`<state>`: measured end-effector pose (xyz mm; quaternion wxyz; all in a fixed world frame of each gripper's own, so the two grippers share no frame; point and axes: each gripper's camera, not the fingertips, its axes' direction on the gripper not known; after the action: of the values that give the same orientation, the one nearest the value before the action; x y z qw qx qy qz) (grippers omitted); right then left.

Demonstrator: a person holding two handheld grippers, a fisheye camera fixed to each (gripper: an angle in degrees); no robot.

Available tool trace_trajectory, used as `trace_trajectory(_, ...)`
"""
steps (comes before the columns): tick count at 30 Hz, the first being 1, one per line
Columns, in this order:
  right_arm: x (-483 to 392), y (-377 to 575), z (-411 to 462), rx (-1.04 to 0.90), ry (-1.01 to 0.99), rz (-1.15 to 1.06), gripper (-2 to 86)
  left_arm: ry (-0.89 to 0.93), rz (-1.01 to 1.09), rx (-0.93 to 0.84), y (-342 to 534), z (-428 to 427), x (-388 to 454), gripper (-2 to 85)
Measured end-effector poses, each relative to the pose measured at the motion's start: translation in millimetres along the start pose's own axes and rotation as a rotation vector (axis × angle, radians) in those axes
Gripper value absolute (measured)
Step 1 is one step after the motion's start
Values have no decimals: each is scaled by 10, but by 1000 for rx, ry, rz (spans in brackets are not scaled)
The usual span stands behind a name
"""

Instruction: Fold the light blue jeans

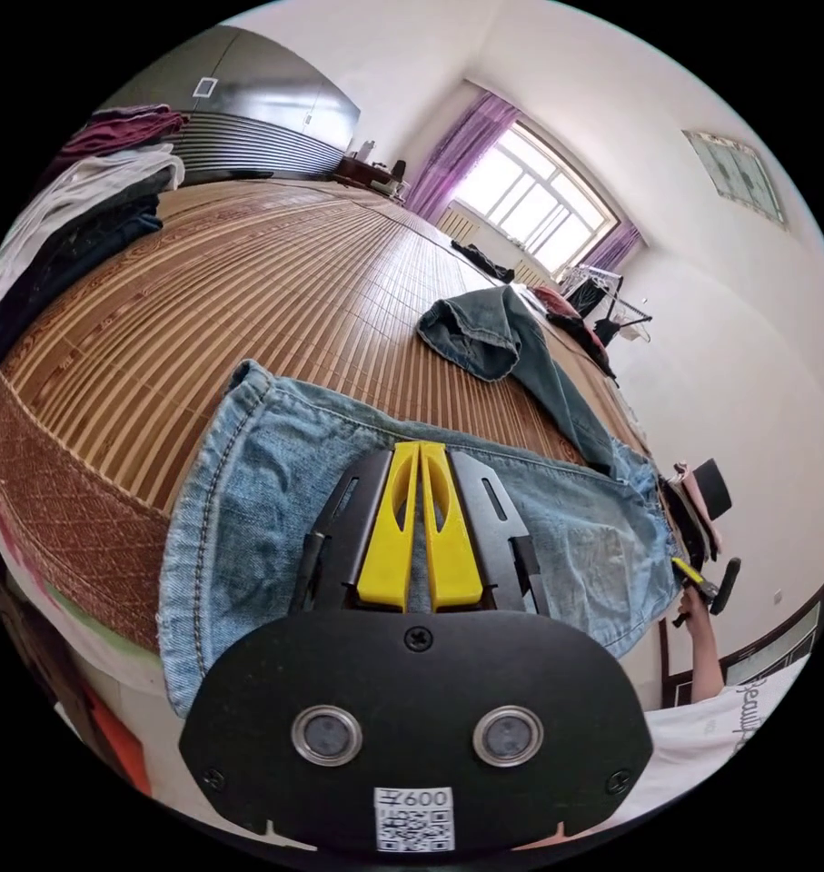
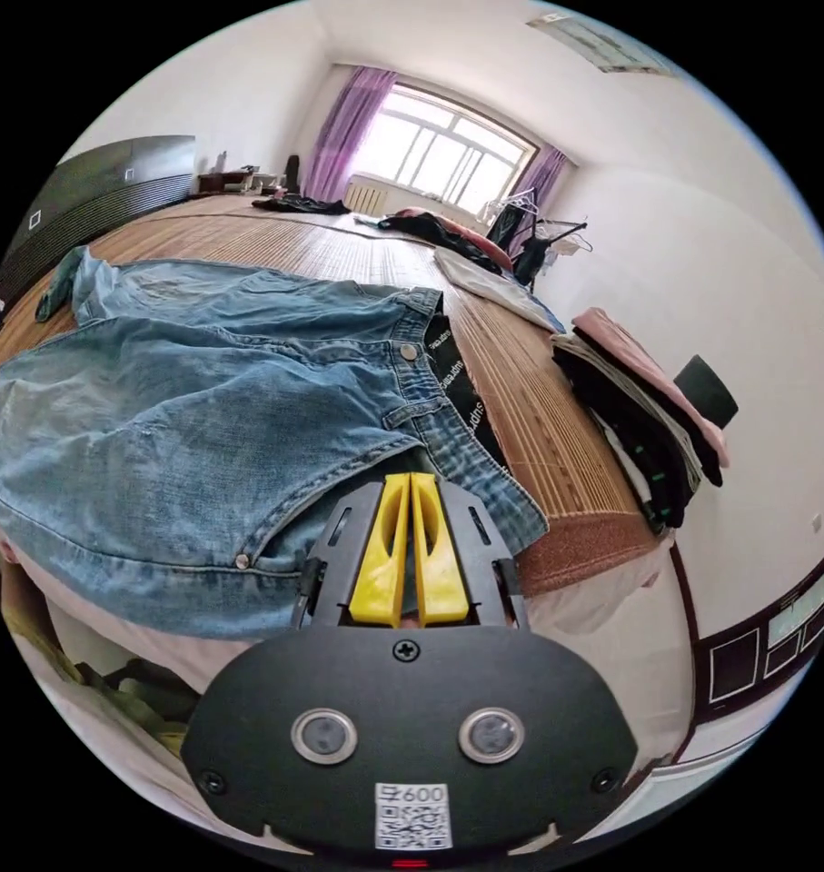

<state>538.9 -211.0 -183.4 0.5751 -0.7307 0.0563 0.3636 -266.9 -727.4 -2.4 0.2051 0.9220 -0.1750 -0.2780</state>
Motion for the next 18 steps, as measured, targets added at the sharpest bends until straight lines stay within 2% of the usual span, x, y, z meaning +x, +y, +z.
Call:
trace_trajectory(3, -20, -196, -342, 26, -11, -25, -6, -17, 7, -2, -148, -96, -61, 4)
trace_trajectory(6, 389, -554, -737, 148, -236, 66, 3, -38, 21, 1, -289, -202, -114, 4)
trace_trajectory(8, 805, -1054, -555, 58, -460, 116, 49, -37, 22, 2, -405, -290, -197, 4)
trace_trajectory(10, 1028, -1345, -223, -38, -527, 134, 104, -33, 21, 3, -493, -359, -269, 4)
trace_trajectory(14, 1127, -1526, 209, -188, -532, 141, 100, -32, 24, 5, -695, -517, -430, 4)
trace_trajectory(18, 866, -1412, 99, -213, -428, 49, 73, -33, 22, 4, -872, -646, -588, 4)
